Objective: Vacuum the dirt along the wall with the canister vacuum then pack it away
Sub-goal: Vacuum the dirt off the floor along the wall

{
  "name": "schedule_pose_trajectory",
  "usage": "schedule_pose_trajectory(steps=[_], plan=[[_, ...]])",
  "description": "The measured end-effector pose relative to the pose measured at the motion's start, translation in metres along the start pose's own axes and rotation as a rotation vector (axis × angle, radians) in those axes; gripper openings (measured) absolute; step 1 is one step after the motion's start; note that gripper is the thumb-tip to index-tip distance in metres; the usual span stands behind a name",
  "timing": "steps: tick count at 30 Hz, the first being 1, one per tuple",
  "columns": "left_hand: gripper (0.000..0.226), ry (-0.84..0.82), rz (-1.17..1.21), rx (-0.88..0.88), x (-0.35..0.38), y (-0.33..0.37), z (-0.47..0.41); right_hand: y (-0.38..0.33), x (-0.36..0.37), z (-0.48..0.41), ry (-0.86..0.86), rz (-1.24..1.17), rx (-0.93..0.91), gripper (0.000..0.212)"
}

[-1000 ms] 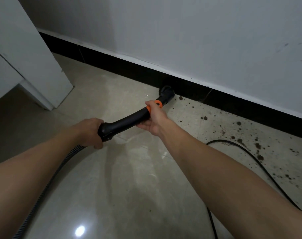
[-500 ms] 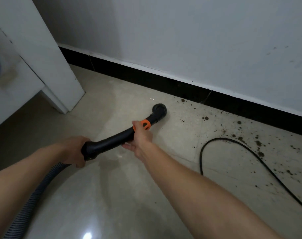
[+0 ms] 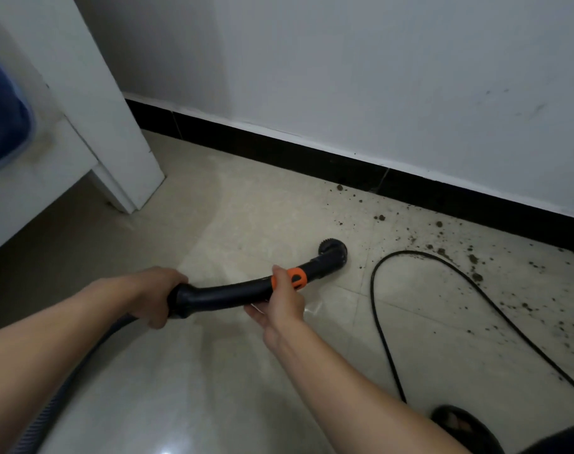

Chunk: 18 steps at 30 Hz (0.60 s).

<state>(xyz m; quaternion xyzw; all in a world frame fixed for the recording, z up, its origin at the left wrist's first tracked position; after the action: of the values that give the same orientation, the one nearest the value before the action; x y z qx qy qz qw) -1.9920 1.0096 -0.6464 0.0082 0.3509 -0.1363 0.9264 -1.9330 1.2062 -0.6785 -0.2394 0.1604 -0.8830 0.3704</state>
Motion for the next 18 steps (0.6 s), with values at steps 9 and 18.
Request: schedule_pose_trajectory(steps=[9, 18], plan=[[0.045, 0.047, -0.108, 0.091, -0.054, 0.071, -0.033, -0.052, -0.047, -0.012, 0.062, -0.127, -0.077, 0.021], [0.045, 0.03, 0.094, -0.023, -0.055, 0.031, -0.036, -0.08, 0.019, -0.045, -0.077, 0.126, -0.054, 0.021]])
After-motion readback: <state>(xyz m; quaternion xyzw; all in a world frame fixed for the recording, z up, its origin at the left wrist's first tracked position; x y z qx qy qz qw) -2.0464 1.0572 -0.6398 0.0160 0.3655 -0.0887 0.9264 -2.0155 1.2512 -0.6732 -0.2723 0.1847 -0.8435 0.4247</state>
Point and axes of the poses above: each hand's wrist, its own z-axis away from the middle knuckle, its own x-axis out of the palm, y = z × x, the point moved 10 cm from there along -z, towards the middle knuckle, and after that the axes turned 1 degree about -z, right-handed, at the moved point
